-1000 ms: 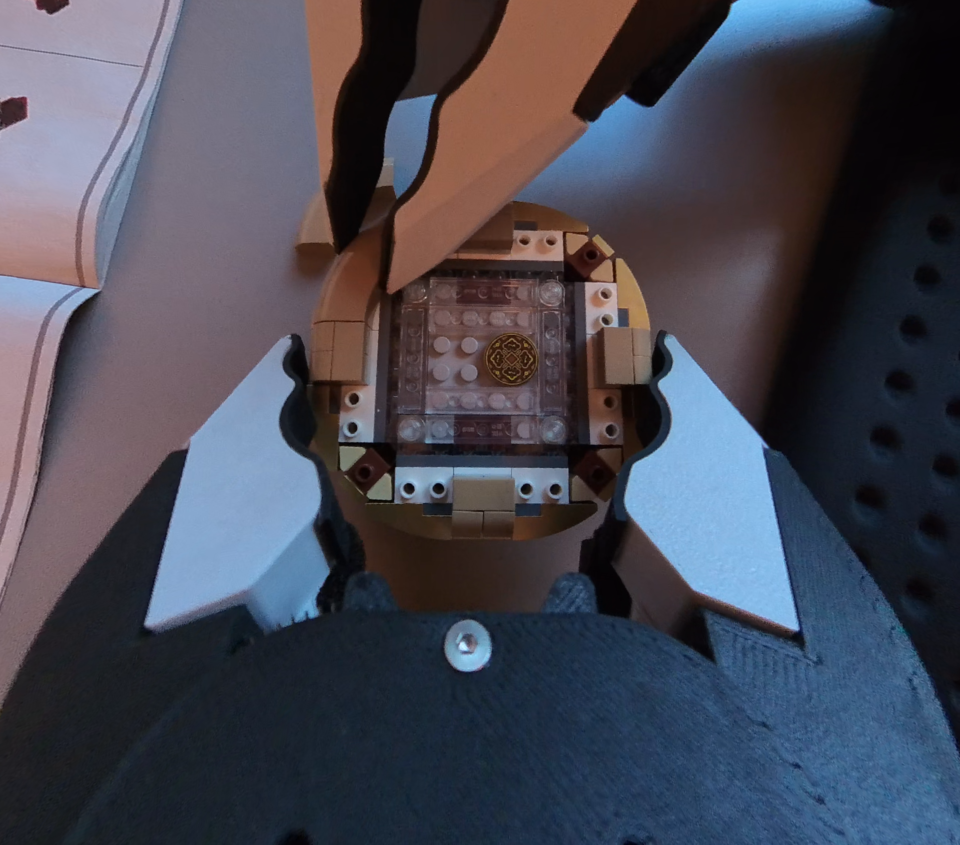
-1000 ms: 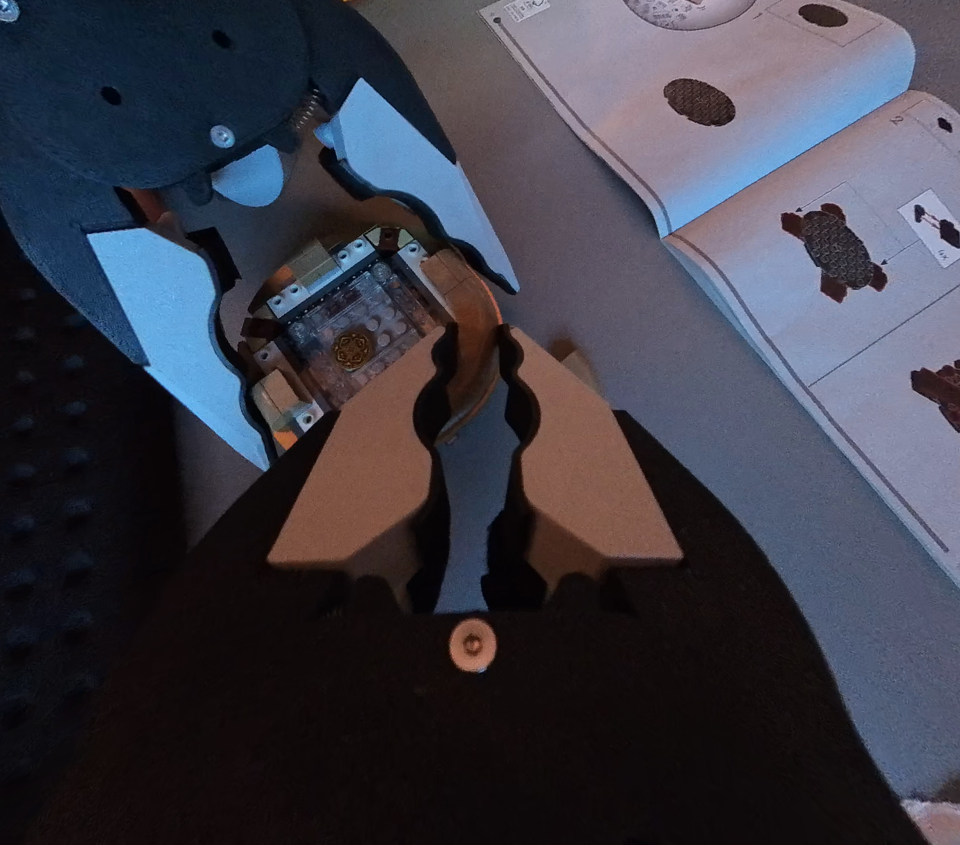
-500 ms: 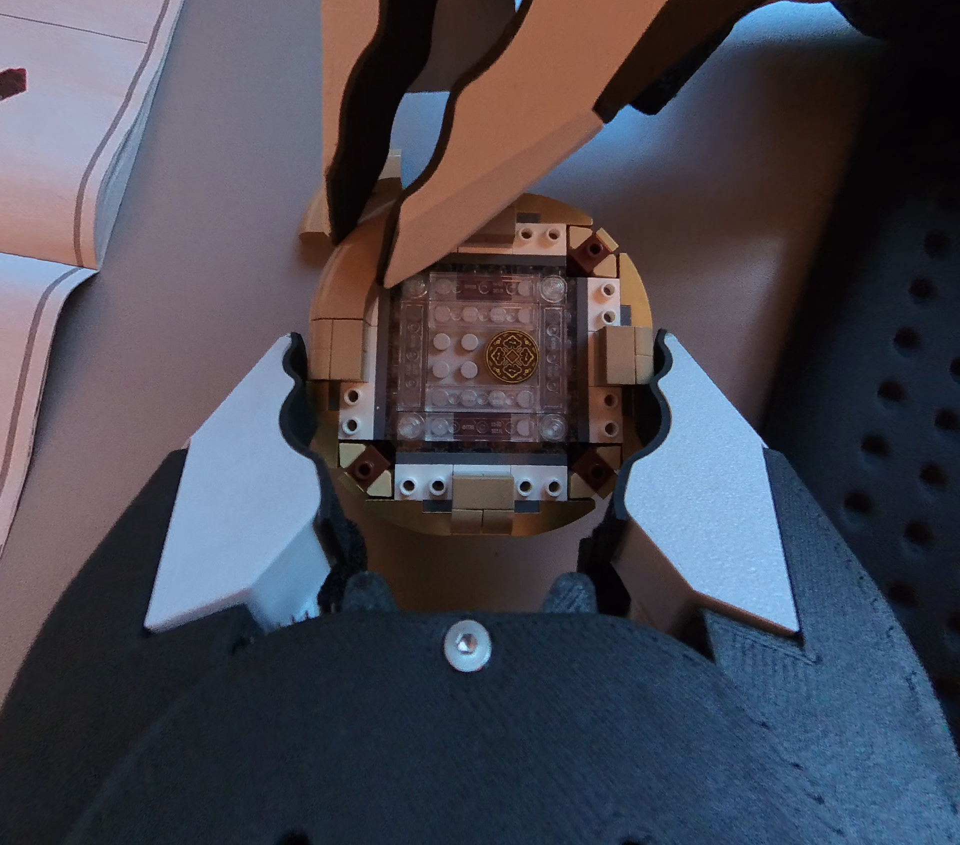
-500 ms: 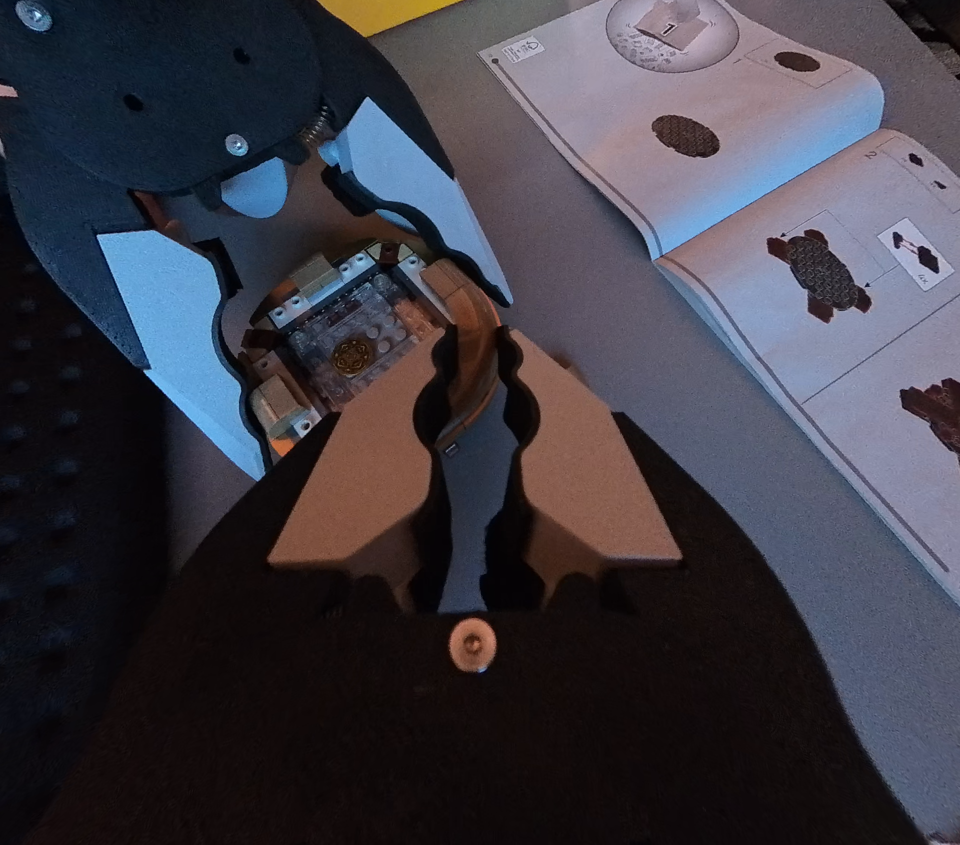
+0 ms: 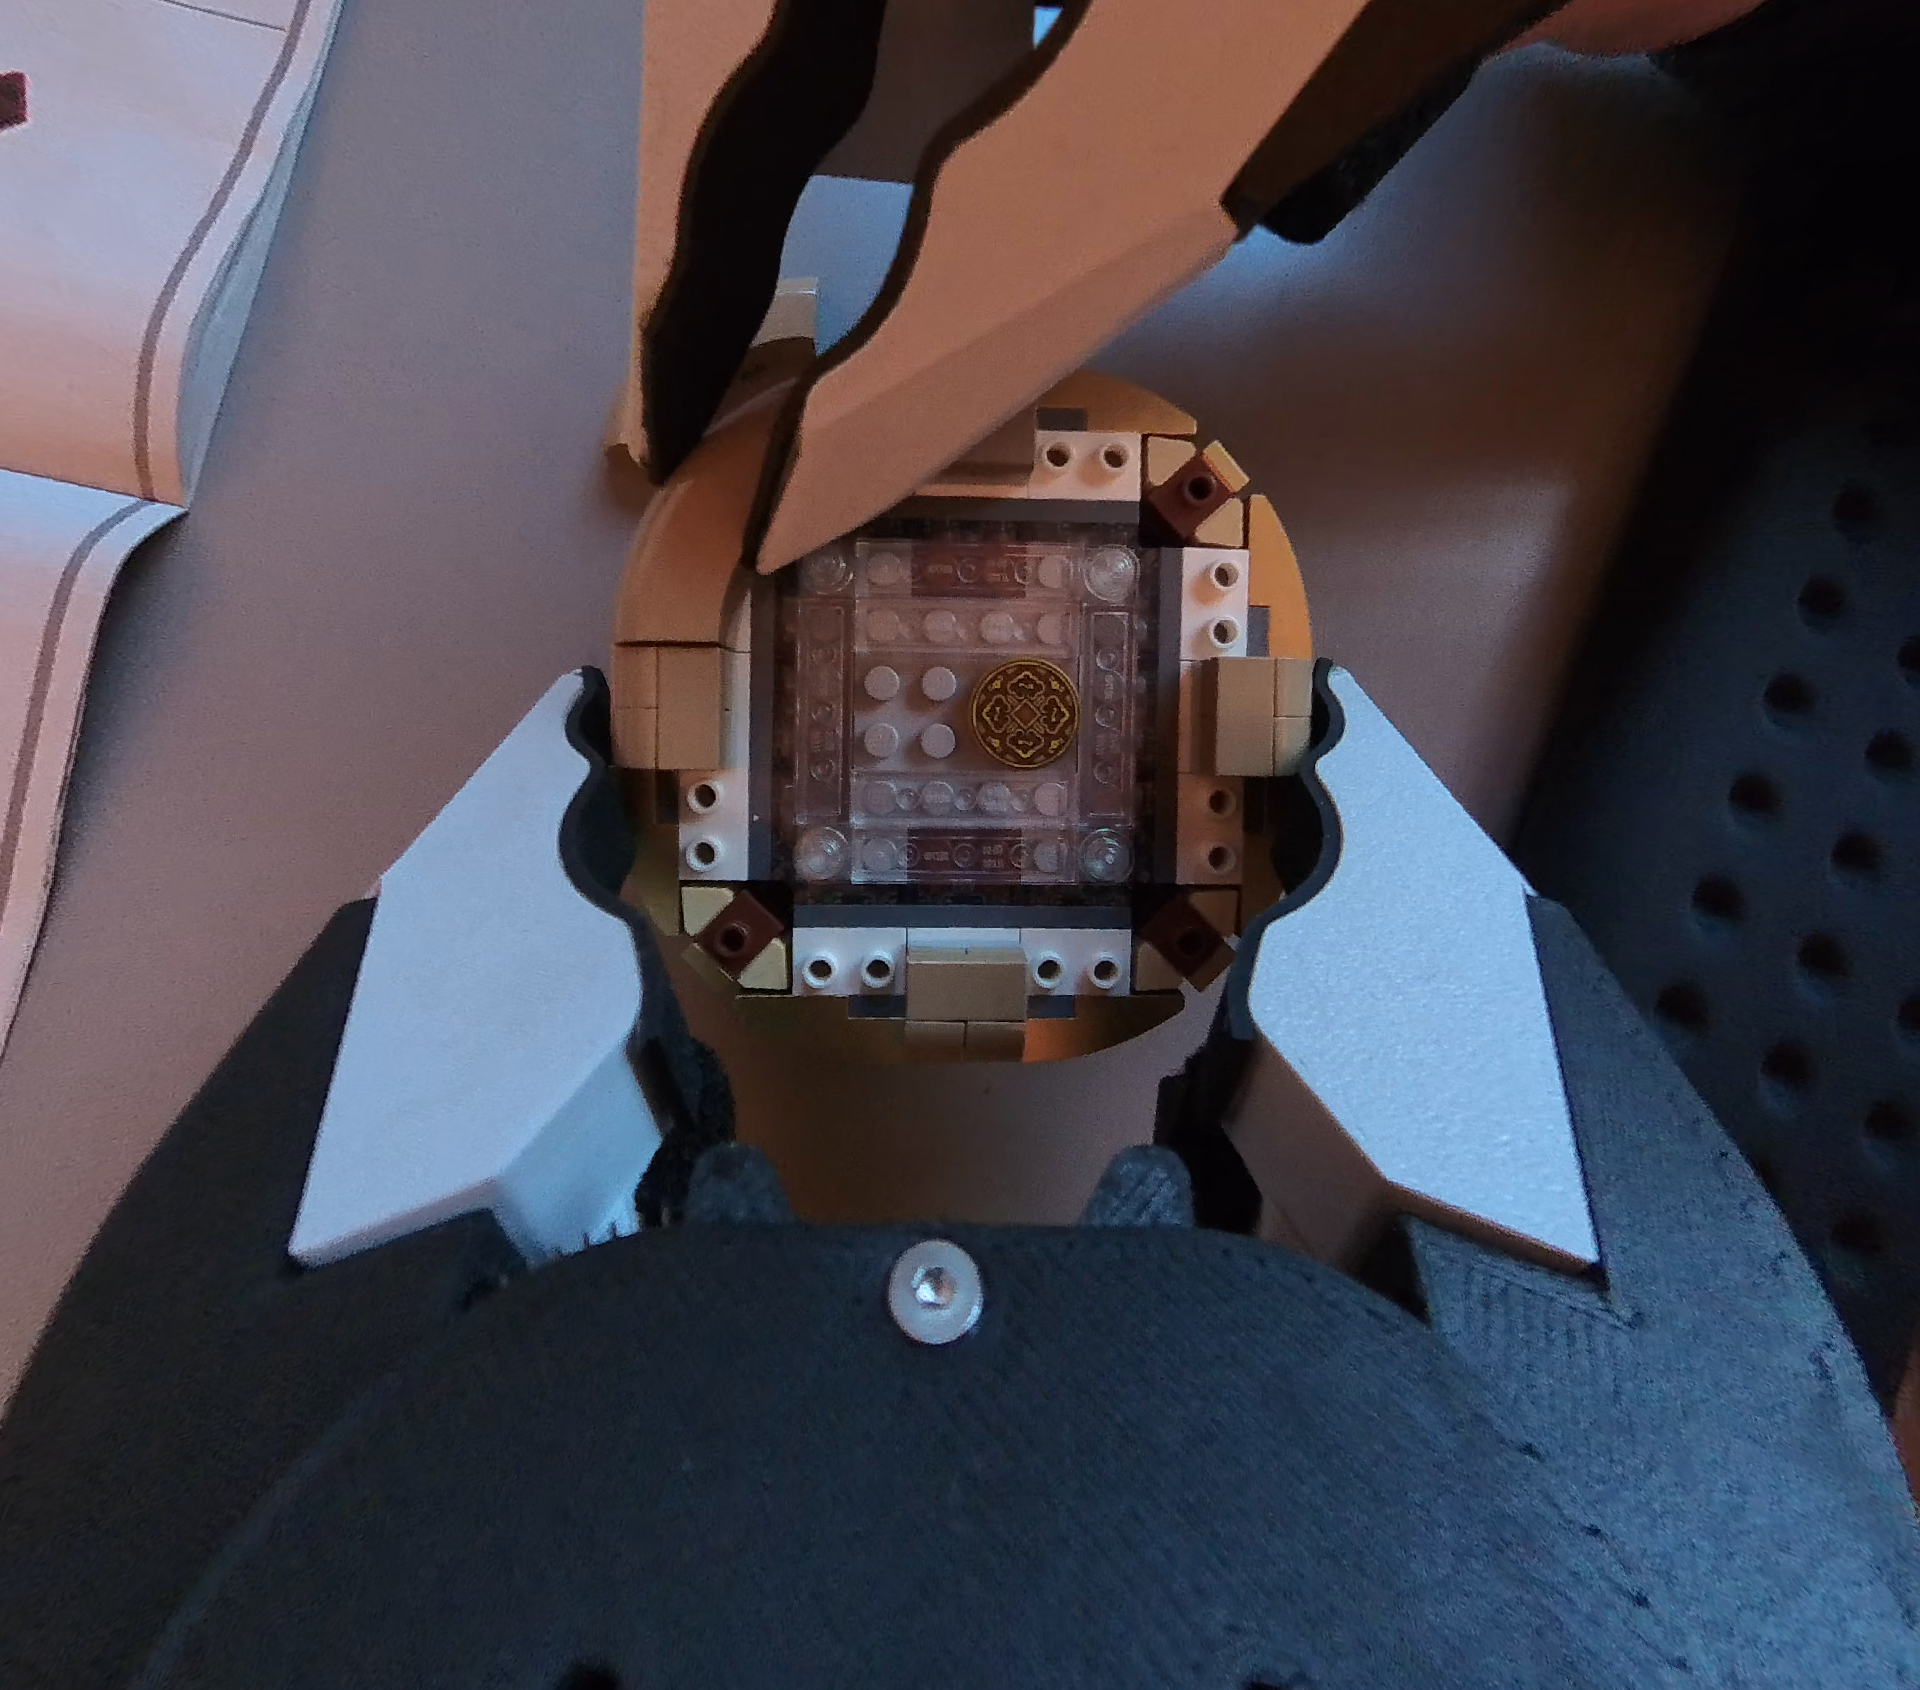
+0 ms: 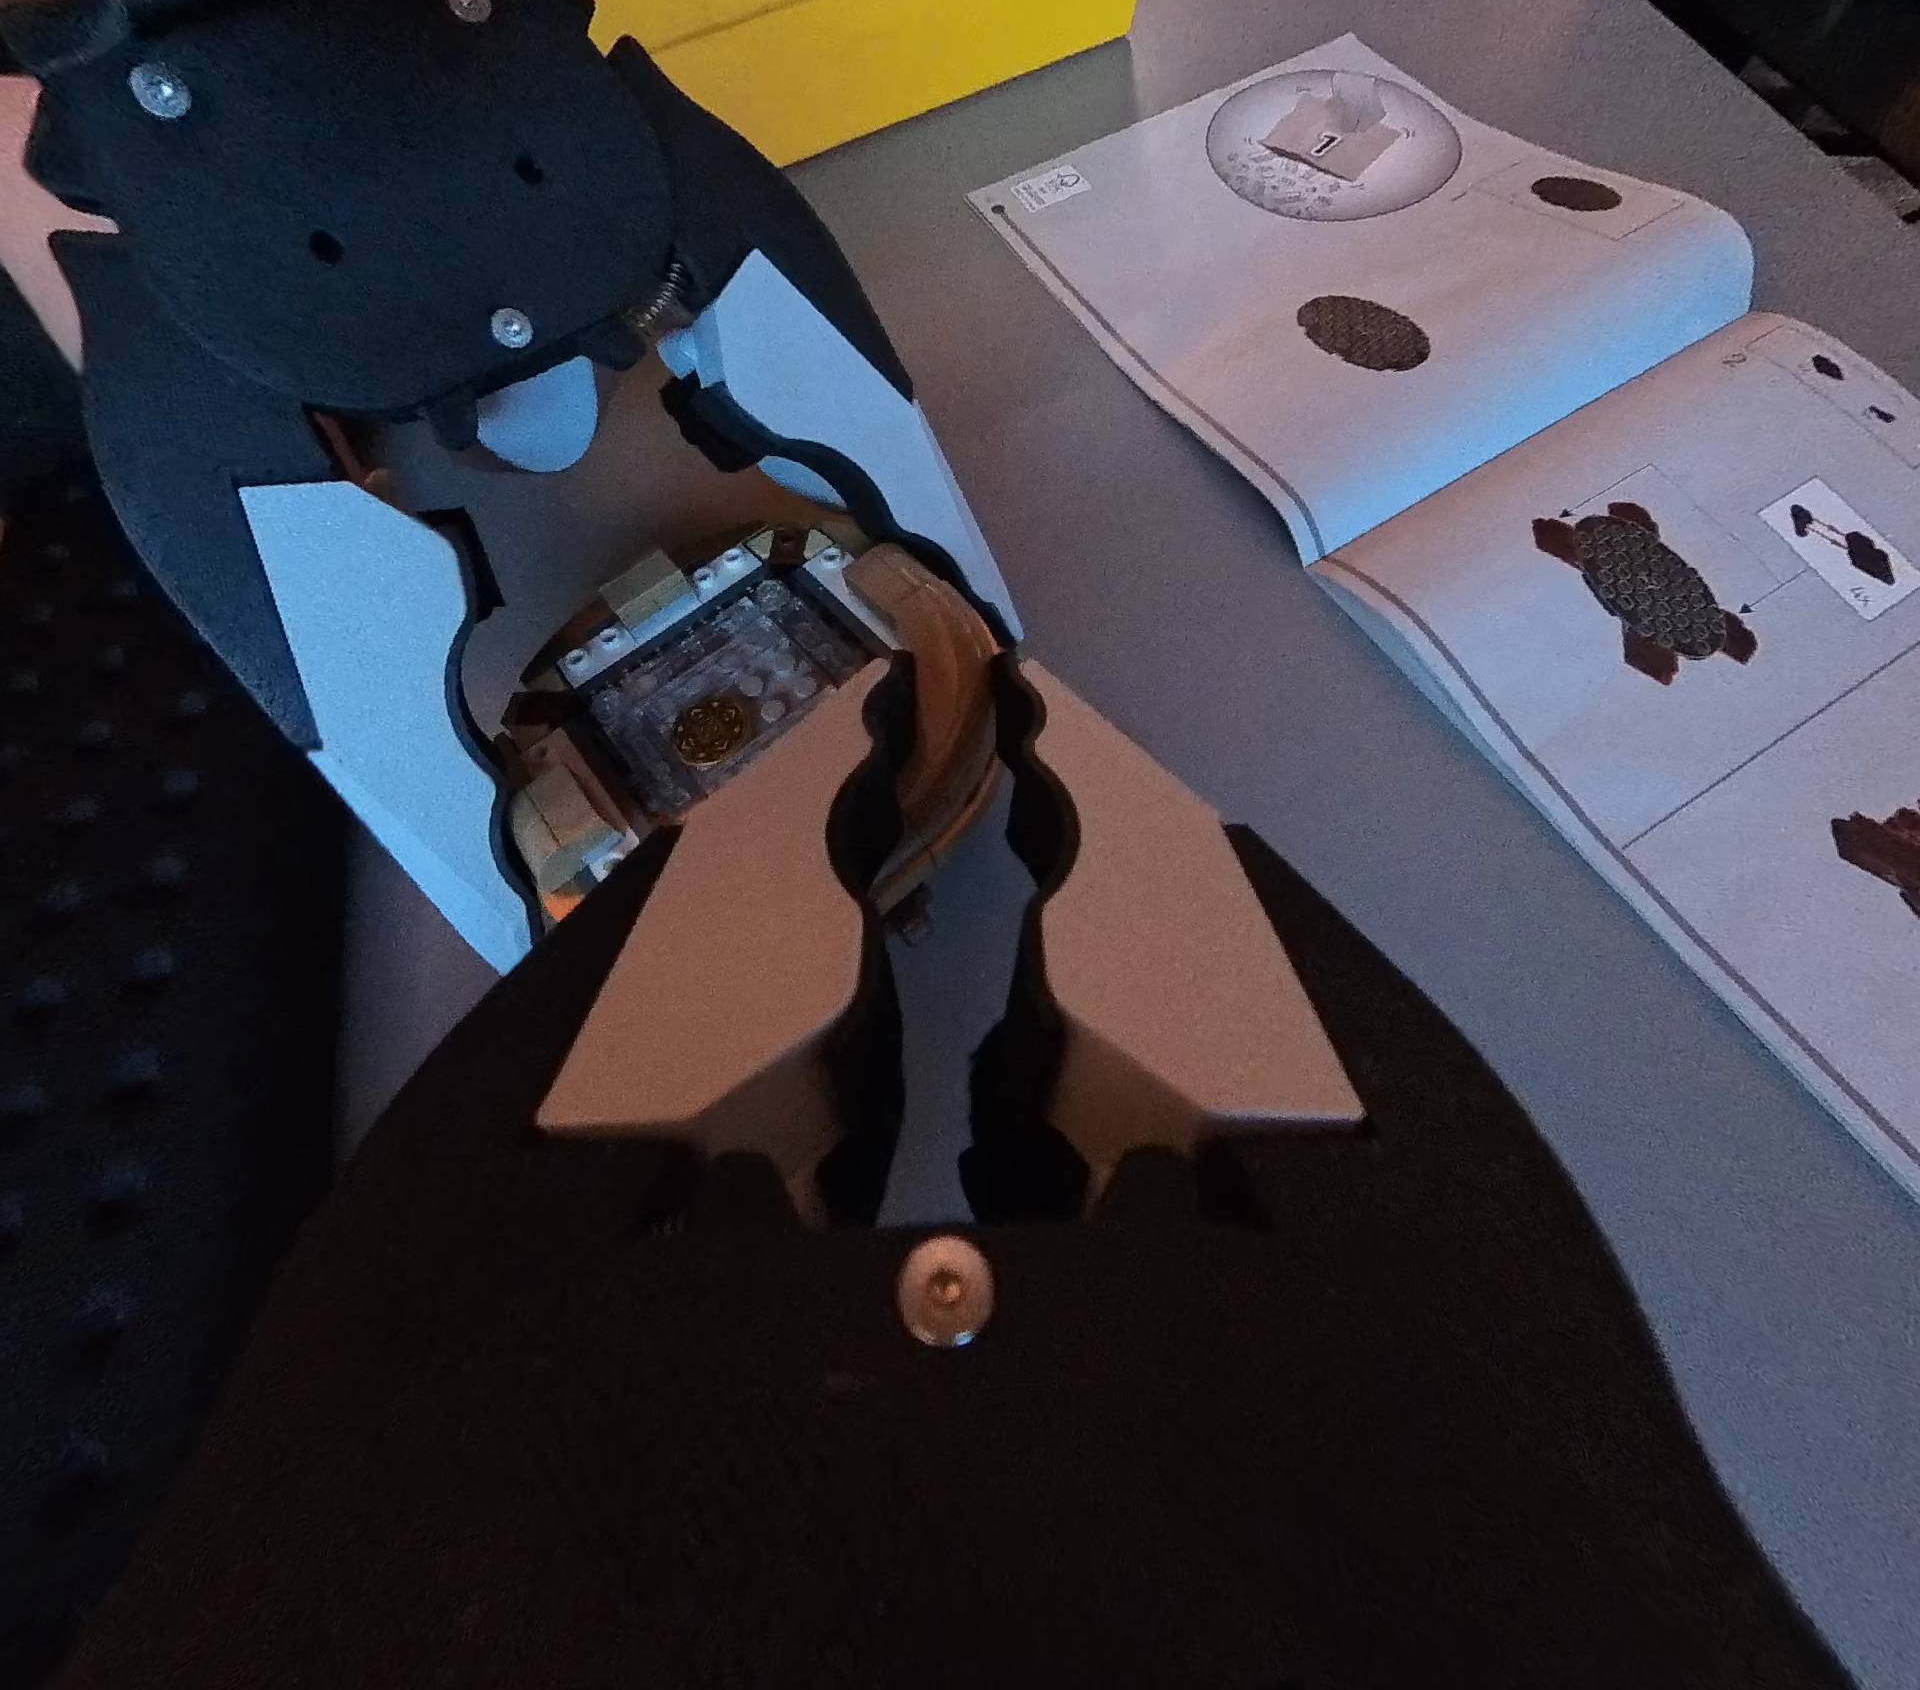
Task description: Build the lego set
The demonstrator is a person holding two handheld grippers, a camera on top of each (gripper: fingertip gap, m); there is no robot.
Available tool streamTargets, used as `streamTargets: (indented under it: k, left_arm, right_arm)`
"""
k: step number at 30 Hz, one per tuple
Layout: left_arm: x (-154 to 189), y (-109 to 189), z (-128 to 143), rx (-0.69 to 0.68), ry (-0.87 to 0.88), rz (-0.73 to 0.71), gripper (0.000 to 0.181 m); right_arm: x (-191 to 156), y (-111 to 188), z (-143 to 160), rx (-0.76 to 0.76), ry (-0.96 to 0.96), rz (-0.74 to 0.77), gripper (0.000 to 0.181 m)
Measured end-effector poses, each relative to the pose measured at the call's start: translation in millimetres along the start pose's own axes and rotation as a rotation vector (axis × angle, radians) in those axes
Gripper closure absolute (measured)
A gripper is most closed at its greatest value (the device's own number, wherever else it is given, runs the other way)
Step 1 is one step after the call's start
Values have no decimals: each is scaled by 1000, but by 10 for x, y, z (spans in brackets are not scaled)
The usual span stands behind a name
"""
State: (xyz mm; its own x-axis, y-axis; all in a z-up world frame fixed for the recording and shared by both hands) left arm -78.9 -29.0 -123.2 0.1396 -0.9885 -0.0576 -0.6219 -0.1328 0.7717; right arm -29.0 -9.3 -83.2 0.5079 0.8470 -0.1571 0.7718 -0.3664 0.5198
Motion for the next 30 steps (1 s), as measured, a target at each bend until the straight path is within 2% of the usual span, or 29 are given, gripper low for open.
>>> streamTargets:
  k: [3, 5, 6, 9, 10, 13, 15, 18, 20, 24, 28, 30]
  left_arm:
    - [-5, -3, -3, -15, 17, 24, 53]
    - [27, -19, -3, -23, -21, 20, 53]
    - [39, -29, -7, -24, -46, 0, 53]
    - [47, -35, -18, 2, -59, -7, 53]
    - [48, -34, -20, 22, -63, -5, 53]
    - [57, -21, -19, 37, -73, 1, 53]
    - [63, 20, -36, 48, -47, 37, 56]
    - [6, 202, -186, 190, 22, 80, 71]
    - [-68, 351, -300, 306, 62, 86, 77]
    - [-82, 581, -409, 465, 107, 167, 102]
    - [-63, 651, -429, 503, 121, 225, 127]
    - [-55, 658, -419, 500, 118, 241, 138]
  right_arm:
    - [-5, 3, -17, 5, 35, 22, 169]
    - [4, 286, -362, 273, 49, 55, 169]
    - [77, 454, -456, 327, 25, 84, 169]
    - [262, 507, -204, 196, -46, 108, 168]
    - [282, 486, -127, 210, -102, 77, 168]
    - [319, 476, -92, 360, -365, -151, 168]
    - [316, 516, -126, 483, -536, -363, 168]
    - [274, 615, -198, 693, -756, -672, 168]
    - [190, 683, -270, 779, -837, -856, 168]
    - [16, 766, -423, 869, -929, -1119, 168]
    - [-60, 799, -471, 918, -1027, -1311, 169]
    - [-41, 800, -463, 940, -1075, -1356, 169]
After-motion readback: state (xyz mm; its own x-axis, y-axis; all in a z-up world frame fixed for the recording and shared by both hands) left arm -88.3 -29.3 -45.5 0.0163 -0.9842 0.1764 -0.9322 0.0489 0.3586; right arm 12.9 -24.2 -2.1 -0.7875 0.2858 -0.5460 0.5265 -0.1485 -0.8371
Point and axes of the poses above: each gripper's, where its closed fingertips meet, y back along the fingers, z out of its underside, x = y × z across the jaws, the point moved 4 cm from there along y, back along the fingers, and after that the axes turned 11 degrees about -z, right-handed, at the moved point
